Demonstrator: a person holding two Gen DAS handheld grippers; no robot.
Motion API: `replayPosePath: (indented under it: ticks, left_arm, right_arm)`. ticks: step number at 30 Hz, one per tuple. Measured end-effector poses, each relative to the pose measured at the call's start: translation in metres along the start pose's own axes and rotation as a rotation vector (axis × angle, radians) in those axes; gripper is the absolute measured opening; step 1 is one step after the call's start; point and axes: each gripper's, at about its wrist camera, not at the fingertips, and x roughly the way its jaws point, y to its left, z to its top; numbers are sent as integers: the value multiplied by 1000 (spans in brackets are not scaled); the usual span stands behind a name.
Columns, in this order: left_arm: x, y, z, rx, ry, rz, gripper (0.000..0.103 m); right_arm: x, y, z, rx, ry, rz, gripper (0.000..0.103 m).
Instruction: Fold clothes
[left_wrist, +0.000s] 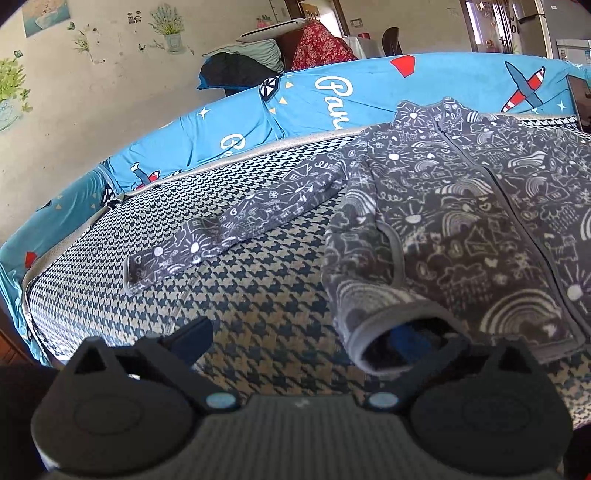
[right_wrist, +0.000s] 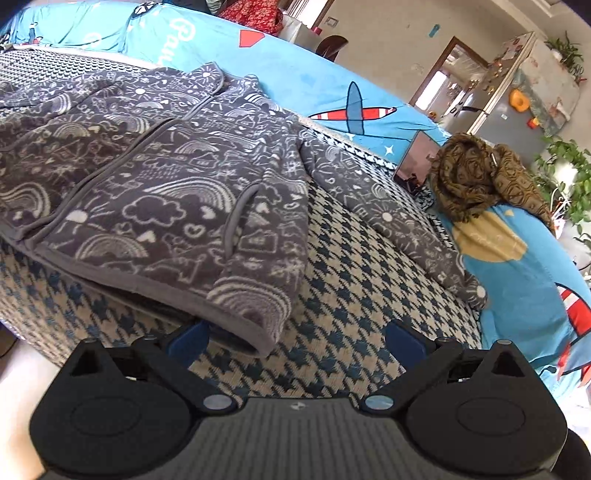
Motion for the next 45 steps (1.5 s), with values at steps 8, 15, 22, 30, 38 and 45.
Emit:
replayPosePath:
  ticks: [8,15,22,30,38,45]
  left_arm:
    - [-36,7,0,-54,-110,-40,103]
    - [-51,2,12,-58,-217,-154,103]
    - [-29,-19,30,-70,-167,-301,103]
    - [25,-26,18,-136,24,-266,103]
    - [58,-5,-2,-298,183,-295,103]
    - [38,-17,1,-175,97,-193,103]
  right_arm:
    - [-28,7,-4,-14,-107,123,101]
    - [-43,5,-1,23,-232,225,100]
    - [-19,-7,17,157,-211,314,65]
    - [25,-9,23,263,-68,316,58]
    - [40,-7,18,306,-9,312,61]
    - [42,-6,20,309,0,303,72]
